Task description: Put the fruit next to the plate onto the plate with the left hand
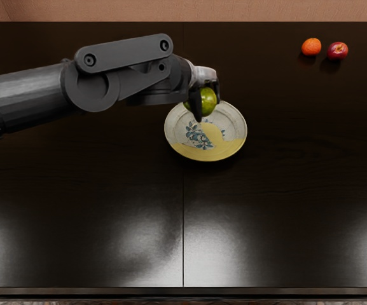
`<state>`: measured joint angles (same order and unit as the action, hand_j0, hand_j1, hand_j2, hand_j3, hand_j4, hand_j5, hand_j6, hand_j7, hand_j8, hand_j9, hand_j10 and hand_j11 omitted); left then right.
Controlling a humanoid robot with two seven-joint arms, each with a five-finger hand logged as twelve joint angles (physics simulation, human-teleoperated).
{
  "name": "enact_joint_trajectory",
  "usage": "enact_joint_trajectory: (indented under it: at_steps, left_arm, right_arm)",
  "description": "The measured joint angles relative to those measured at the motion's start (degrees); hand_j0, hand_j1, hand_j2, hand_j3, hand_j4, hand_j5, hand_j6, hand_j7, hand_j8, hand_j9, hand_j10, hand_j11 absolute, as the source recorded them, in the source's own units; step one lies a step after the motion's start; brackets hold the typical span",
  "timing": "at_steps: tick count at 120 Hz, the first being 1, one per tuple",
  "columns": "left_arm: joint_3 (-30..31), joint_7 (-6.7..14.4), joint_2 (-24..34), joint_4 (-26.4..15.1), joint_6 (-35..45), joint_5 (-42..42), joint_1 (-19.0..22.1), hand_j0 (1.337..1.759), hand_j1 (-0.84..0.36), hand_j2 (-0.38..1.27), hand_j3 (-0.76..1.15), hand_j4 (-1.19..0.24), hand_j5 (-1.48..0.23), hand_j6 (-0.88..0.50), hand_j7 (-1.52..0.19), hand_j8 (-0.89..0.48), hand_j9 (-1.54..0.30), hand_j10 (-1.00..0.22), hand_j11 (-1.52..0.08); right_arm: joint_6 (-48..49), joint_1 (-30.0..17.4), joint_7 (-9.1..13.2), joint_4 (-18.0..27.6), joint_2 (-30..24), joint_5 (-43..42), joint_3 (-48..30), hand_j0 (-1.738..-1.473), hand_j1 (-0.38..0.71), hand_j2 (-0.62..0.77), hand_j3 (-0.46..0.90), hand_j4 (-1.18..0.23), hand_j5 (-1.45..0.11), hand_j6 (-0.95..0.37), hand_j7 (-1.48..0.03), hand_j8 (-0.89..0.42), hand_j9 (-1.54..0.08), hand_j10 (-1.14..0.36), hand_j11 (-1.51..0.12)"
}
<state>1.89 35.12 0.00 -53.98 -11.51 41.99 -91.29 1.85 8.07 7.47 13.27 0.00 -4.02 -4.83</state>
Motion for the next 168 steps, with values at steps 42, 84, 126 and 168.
enact_joint_trajectory:
  at_steps: [42,84,126,168]
  left_arm:
    - [1.3,0.0,0.0,2.5,0.1,0.1,0.0,1.633,-0.34,0.10,0.00,-0.32,-0.98,-0.10,-0.96,-0.09,-0.94,-0.45,-0.96]
    - [1.2,-0.1,0.0,4.3,13.3,-0.6,0.5,1.652,0.18,0.03,0.00,-0.09,-0.24,-0.04,-0.23,-0.03,-0.23,-0.12,-0.23]
    - [0.9,-0.1,0.0,2.8,14.4,-6.1,1.5,1.657,0.32,0.01,0.00,-0.02,-0.04,-0.01,-0.04,-0.01,-0.04,-0.02,-0.04]
    - [-3.8,-0.1,11.4,-14.4,19.5,-18.8,2.9,1.658,0.34,0.00,0.00,0.00,-0.01,0.00,-0.01,0.00,-0.01,-0.01,-0.01]
  right_arm:
    - [0.0,0.0,0.0,0.0,0.0,0.0,0.0,-1.658,-0.32,-0.01,0.00,-0.03,-0.04,-0.03,-0.04,-0.03,-0.04,-0.03,-0.04]
    - [0.0,0.0,-0.1,0.0,0.0,-0.1,0.0,-1.658,-0.32,-0.01,0.00,-0.03,-0.04,-0.03,-0.04,-0.03,-0.04,-0.03,-0.04]
    - [0.0,0.1,-0.1,0.1,0.0,-0.1,0.0,-1.658,-0.32,-0.01,0.00,-0.03,-0.04,-0.03,-0.04,-0.03,-0.04,-0.03,-0.04]
    - [0.0,0.4,0.0,0.4,0.0,0.0,-0.2,-1.658,-0.32,-0.01,0.00,-0.03,-0.04,-0.03,-0.04,-0.03,-0.04,-0.03,-0.04]
